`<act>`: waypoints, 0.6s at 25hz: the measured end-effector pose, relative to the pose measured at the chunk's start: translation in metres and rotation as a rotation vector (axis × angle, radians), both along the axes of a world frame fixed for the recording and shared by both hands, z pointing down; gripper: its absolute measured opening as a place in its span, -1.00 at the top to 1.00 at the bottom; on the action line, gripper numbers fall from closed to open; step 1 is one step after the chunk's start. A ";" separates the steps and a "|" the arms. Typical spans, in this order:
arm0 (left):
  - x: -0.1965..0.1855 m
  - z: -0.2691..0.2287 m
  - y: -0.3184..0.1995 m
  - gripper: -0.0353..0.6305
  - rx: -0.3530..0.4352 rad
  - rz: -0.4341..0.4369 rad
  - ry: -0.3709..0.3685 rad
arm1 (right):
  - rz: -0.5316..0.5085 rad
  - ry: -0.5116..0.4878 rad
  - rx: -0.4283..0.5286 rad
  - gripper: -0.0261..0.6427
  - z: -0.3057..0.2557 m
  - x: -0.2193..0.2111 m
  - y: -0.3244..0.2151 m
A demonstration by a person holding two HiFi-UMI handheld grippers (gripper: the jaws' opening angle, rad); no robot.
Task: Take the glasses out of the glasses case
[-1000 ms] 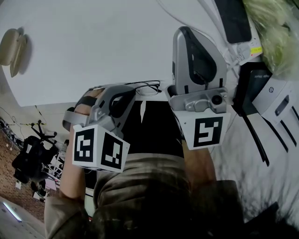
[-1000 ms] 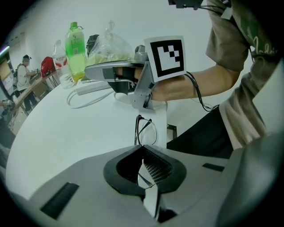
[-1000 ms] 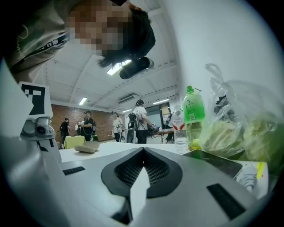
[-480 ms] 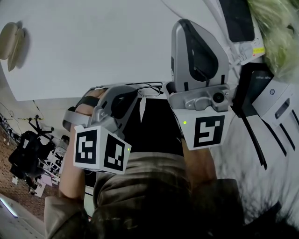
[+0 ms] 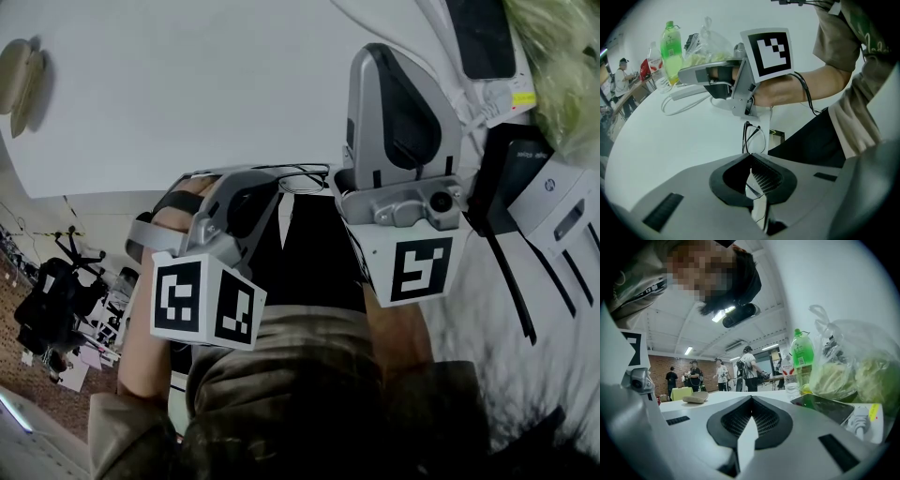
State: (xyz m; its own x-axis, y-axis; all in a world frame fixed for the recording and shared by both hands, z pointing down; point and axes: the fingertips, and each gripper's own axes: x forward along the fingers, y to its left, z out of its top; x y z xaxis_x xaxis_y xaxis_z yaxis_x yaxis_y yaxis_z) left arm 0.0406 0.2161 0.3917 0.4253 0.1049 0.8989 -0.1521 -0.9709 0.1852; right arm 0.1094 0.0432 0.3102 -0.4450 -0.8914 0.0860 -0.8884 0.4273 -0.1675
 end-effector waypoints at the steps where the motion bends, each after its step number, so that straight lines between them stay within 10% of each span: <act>1: 0.000 0.000 0.001 0.84 -0.002 -0.001 0.000 | -0.003 -0.001 0.006 0.89 -0.001 -0.001 -0.001; 15: 0.006 0.002 0.006 0.84 0.004 0.015 -0.003 | -0.010 0.003 0.037 0.89 -0.007 -0.001 0.002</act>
